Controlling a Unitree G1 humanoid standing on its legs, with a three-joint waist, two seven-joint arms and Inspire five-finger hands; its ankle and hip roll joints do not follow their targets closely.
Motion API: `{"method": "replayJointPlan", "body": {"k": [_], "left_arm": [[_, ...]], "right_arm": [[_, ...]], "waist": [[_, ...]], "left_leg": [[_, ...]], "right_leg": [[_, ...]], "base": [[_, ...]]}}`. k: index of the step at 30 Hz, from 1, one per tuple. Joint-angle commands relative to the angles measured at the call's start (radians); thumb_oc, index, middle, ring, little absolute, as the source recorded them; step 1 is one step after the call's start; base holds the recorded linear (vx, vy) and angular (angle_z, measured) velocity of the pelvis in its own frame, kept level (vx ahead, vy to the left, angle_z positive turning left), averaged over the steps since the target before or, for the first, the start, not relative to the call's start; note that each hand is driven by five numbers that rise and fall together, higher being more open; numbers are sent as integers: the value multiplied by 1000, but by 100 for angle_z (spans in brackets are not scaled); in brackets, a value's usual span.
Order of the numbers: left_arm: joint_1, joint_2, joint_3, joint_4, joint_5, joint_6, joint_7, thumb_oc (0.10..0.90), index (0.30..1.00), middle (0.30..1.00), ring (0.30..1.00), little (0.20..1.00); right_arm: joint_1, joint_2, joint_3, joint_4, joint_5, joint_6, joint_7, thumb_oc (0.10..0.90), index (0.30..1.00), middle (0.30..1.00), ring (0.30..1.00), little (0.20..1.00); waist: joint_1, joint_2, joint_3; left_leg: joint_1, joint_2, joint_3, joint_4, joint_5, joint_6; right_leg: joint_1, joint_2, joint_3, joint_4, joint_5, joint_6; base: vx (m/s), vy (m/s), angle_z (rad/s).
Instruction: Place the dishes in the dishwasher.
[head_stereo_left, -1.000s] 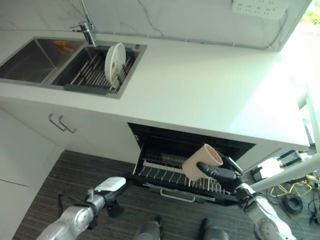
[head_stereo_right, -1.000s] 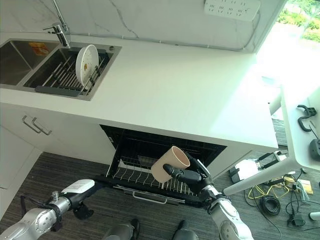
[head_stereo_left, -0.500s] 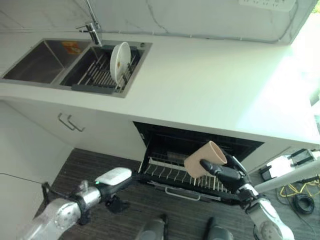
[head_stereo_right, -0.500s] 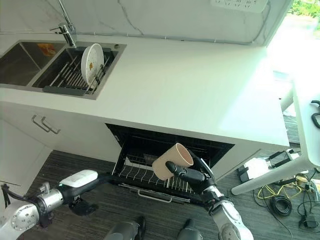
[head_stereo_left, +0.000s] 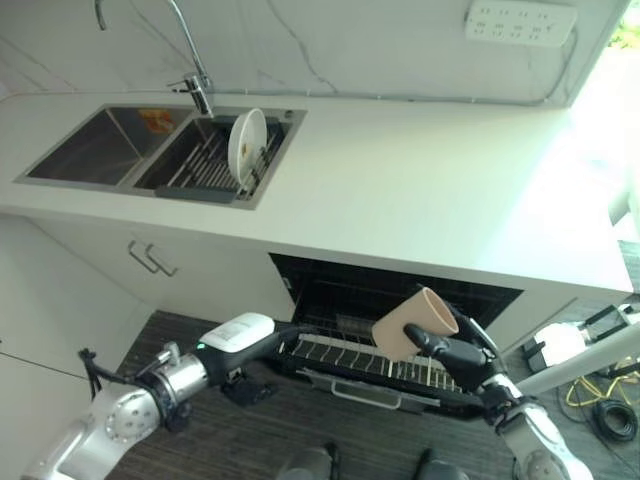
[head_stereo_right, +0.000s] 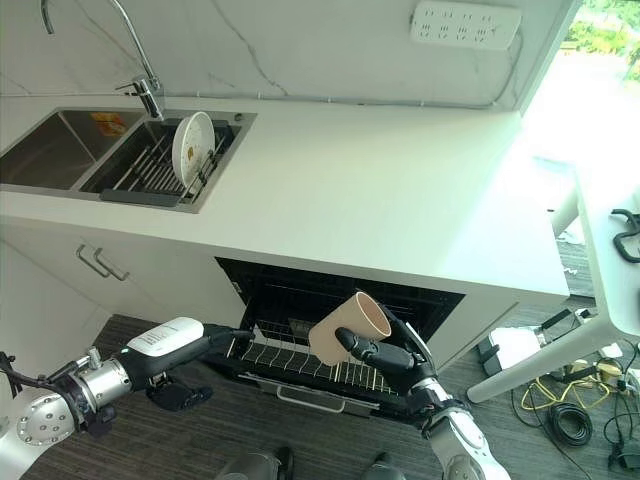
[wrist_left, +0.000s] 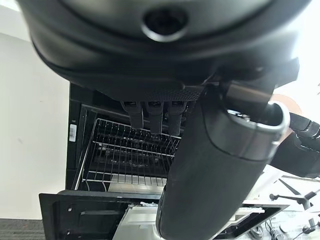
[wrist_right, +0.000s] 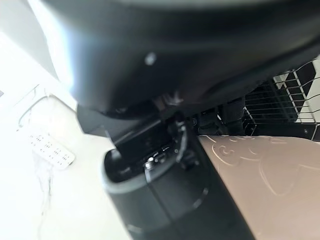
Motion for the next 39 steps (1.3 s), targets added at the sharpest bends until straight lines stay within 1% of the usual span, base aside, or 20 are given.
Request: {"method": "replayJointPlan", "body": {"k": [1, 4, 5, 6, 8, 9, 14, 17, 19, 22, 24, 26, 28, 30, 31, 33, 35, 38, 39], "left_arm": [[-79, -6, -17, -49, 13, -16, 0, 800, 900, 900, 900, 900], [-118, 2, -64, -36, 49, -6, -3, 800, 900, 900, 900, 900], [-178, 14, -127, -14, 103, 11, 20, 800, 900, 900, 900, 900], [-180, 14, -129, -12, 103, 11, 20, 800, 900, 900, 900, 900], [-227, 5, -186, 8, 136, 43, 54, 800, 900, 900, 900, 900], [-239, 2, -197, 14, 143, 51, 58, 800, 900, 900, 900, 900], [-332, -31, -298, 65, 204, 124, 92, 800, 900, 900, 900, 900], [-379, -55, -341, 97, 284, 169, 146, 800, 900, 900, 900, 900], [-410, -66, -368, 119, 318, 188, 190, 800, 900, 900, 900, 900], [-427, -87, -385, 137, 349, 216, 206, 800, 900, 900, 900, 900], [-440, -115, -404, 154, 366, 266, 136, 800, 900, 900, 900, 900], [-456, -136, -431, 188, 330, 301, 94, 800, 900, 900, 900, 900], [-470, -154, -452, 220, 316, 328, 59, 800, 900, 900, 900, 900], [-489, -192, -500, 289, 296, 354, -6, 800, 900, 900, 900, 900], [-497, -219, -531, 320, 280, 354, -70, 800, 900, 900, 900, 900], [-497, -239, -546, 327, 260, 355, -128, 800, 900, 900, 900, 900], [-495, -247, -552, 325, 244, 359, -171, 800, 900, 900, 900, 900], [-487, -252, -563, 278, 168, 378, -310, 800, 900, 900, 900, 900], [-483, -248, -560, 263, 149, 382, -335, 800, 900, 900, 900, 900]], "right_arm": [[-72, -3, 1, -104, 35, -92, 50, 400, 300, 300, 300, 300], [-89, -10, 14, -102, 41, -94, 45, 400, 300, 300, 300, 300], [-117, -17, 34, -97, 48, -90, 35, 400, 300, 300, 300, 300], [-117, -17, 33, -97, 48, -90, 35, 400, 300, 300, 300, 300], [-131, -20, 48, -100, 47, -78, 26, 400, 300, 300, 300, 300], [-133, -20, 49, -100, 47, -76, 26, 400, 300, 300, 300, 300], [-162, -26, 69, -94, 61, -81, 25, 400, 300, 300, 300, 300], [-183, -23, 82, -96, 59, -80, 17, 400, 300, 300, 300, 300], [-201, -23, 95, -100, 55, -74, 6, 400, 300, 300, 300, 300], [-205, -16, 95, -102, 46, -73, 5, 400, 300, 300, 300, 300], [-212, -10, 90, -99, 43, -79, 10, 400, 300, 300, 300, 300], [-226, -13, 94, -102, 48, -77, 15, 400, 300, 300, 300, 300], [-236, -13, 97, -105, 49, -72, 17, 400, 300, 300, 300, 300], [-258, -4, 109, -102, 43, -67, 8, 400, 300, 300, 300, 300], [-270, 1, 118, -100, 38, -71, 3, 400, 300, 300, 300, 300], [-279, 2, 118, -102, 37, -72, 1, 400, 300, 300, 300, 300], [-285, 1, 118, -102, 36, -72, -2, 400, 300, 300, 300, 300], [-307, -1, 113, -118, 26, -52, -20, 400, 300, 300, 300, 300], [-309, -2, 108, -121, 25, -48, -22, 400, 300, 300, 300, 300]], "waist": [[-24, -20, -26], [-31, -19, -18], [-43, -19, -8], [-42, -18, -8], [-53, -20, 1], [-54, -20, 3], [-70, -23, 25], [-76, -25, 42], [-81, -26, 56], [-87, -27, 69], [-95, -28, 84], [-101, -28, 96], [-106, -27, 102], [-112, -29, 112], [-115, -30, 120], [-116, -31, 129], [-116, -31, 135], [-117, -24, 149], [-117, -20, 152]], "left_leg": [[18, 36, 72, -7, -29, 24], [17, 34, 73, -7, -27, 26], [13, 34, 77, -7, -25, 26], [13, 34, 77, -7, -25, 26], [13, 33, 81, -7, -25, 28], [13, 33, 82, -7, -25, 29], [4, 32, 88, -7, -17, 32], [-1, 30, 91, -7, -13, 34], [-7, 30, 94, -7, -8, 34], [-12, 31, 98, -7, -4, 34], [-18, 31, 101, -7, 2, 34], [-19, 31, 105, -7, 6, 33], [-19, 30, 109, -7, 7, 33], [-21, 27, 112, -7, 9, 33], [-22, 25, 115, -7, 10, 34], [-24, 25, 116, -7, 12, 34], [-23, 23, 116, -7, 11, 34], [-19, 19, 120, -7, 11, 33], [-19, 19, 120, -7, 12, 33]], "right_leg": [[23, 11, 65, 21, -107, 40], [19, 15, 75, 21, -105, 38], [11, 20, 87, 21, -100, 38], [11, 20, 88, 21, -100, 38], [6, 25, 101, 21, -98, 38], [5, 26, 103, 21, -98, 37], [-9, 35, 122, 21, -91, 35], [-16, 39, 132, 21, -89, 33], [-23, 43, 138, 21, -86, 30], [-30, 47, 143, 21, -83, 29], [-38, 50, 146, 21, -78, 26], [-41, 51, 150, 21, -75, 25], [-43, 53, 153, 21, -74, 24], [-49, 53, 158, 21, -69, 23], [-53, 54, 160, 21, -66, 23], [-56, 54, 161, 21, -63, 23], [-57, 53, 160, 21, -62, 23], [-57, 47, 159, 21, -58, 21], [-57, 45, 158, 21, -56, 21]], "base": [[53, -8, -1], [21, -5, -3], [12, -6, -8], [18, -10, -8], [20, -17, -5], [17, -22, -10], [-14, -30, -12], [-38, -35, -11], [-54, -31, -3], [-47, -22, -2], [-75, -18, -16], [-63, 0, -18], [-46, 15, -4], [-68, 17, -1], [-74, 4, 0], [-61, -1, -1], [-43, 8, -1], [-48, 30, -7], [-36, 34, -7]]}}
